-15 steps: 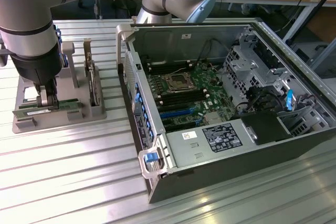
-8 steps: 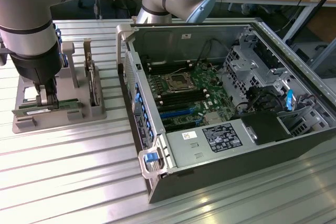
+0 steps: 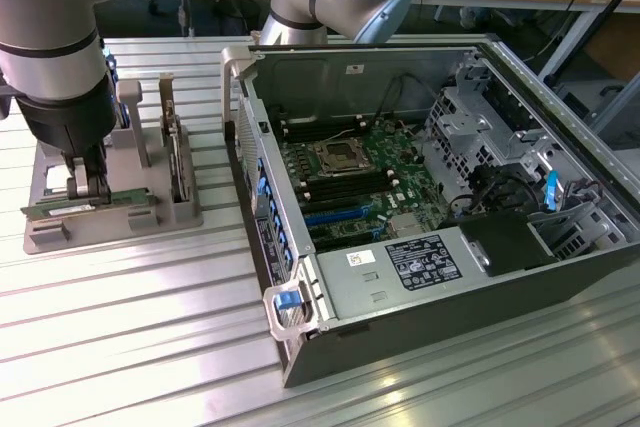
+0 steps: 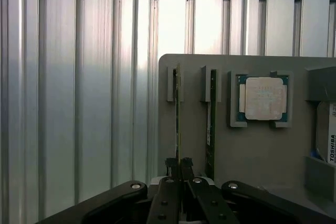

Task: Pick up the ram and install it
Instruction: 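Pick up the ram and move it above insertion slot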

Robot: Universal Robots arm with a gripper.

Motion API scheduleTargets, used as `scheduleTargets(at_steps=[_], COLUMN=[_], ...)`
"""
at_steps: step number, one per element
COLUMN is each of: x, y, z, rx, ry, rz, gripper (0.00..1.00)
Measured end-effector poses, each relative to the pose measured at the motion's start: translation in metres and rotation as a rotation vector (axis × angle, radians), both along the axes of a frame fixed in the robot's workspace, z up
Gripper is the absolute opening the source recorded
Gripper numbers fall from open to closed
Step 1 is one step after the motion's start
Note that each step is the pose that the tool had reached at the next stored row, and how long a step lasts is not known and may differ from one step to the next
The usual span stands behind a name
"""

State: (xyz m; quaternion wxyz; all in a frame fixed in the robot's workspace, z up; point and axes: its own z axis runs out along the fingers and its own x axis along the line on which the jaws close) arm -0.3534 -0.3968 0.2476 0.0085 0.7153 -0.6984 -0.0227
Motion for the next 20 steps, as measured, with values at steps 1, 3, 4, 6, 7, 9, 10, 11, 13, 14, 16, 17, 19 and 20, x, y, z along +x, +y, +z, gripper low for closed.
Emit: scheduleTargets(at_steps=[1,3,4,6,7,9,10,11,13,14,16,17,19,20], x=[0.000,0.000,0.000,0.000,0.000,0.000,0.000,0.000,0.000,0.000,0.000,0.000,0.000,0.000], y=[0.0000,0.0000,0.0000,0.0000,0.0000,0.0000,0.0000,0.0000,0.0000,0.0000,0.0000,-0.0001,-0.0001,-0.0001], z=[0.0010,0.0025,0.0033,0.0058,0.0070,0.0092,0.0097,0.0108,0.0145,0.0154,0.0191,0.0205,0.0234,0.0251], rx=[0.0001,0.0004,0.0006,0.0009,0.0011,0.0013,0.0013,0.0014,0.0018,0.0020,0.0029,0.0034,0.0042,0.0048], ry=[0.0000,-0.0001,-0.0001,0.0000,-0.0001,0.0000,0.0000,0.0000,0.0000,0.0000,0.0000,-0.0001,0.0000,-0.0001], rz=[0.000,0.000,0.000,0.000,0.000,0.000,0.000,0.000,0.000,0.000,0.000,0.000,0.000,0.000], gripper=[0.12,0.12,0.12,0.12,0.12,0.12,0.12,0.12,0.12,0.12,0.12,0.12,0.12,0.12])
